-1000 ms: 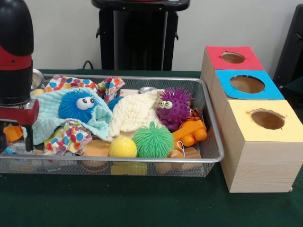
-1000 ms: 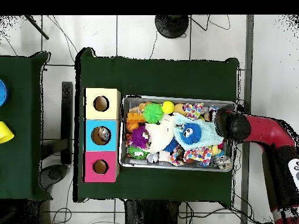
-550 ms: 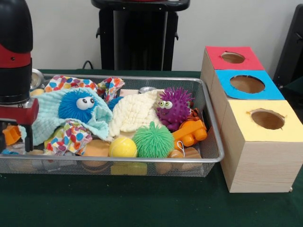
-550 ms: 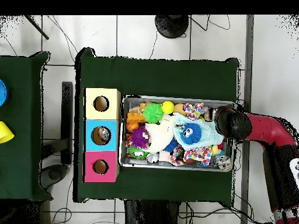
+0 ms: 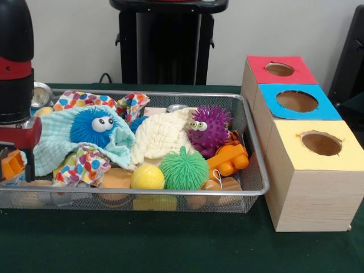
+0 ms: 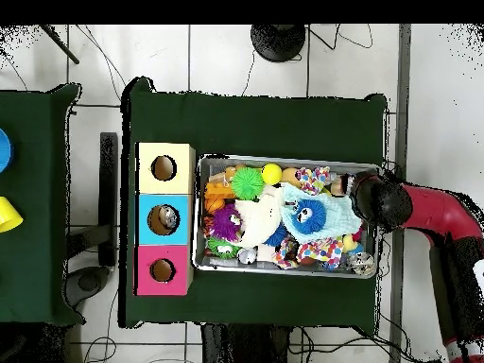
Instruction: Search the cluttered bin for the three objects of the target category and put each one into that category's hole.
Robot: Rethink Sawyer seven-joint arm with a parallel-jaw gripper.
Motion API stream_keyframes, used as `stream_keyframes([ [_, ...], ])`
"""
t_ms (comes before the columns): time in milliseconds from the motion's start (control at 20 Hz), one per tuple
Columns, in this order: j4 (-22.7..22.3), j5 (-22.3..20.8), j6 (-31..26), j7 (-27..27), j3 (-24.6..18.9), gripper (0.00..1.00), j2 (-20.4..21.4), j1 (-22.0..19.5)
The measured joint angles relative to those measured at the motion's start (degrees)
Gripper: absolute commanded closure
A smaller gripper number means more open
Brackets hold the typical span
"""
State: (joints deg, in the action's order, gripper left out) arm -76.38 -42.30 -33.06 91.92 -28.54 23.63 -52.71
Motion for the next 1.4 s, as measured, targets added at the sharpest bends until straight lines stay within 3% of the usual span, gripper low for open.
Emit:
stream_keyframes([
  [750, 0.0, -0.1, 0.0, 0.0, -0.4, 0.0, 0.1, -0.1],
  [1400, -0.2, -2.5, 0.3, 0.0, -0.4, 0.0, 1.3, 0.9],
])
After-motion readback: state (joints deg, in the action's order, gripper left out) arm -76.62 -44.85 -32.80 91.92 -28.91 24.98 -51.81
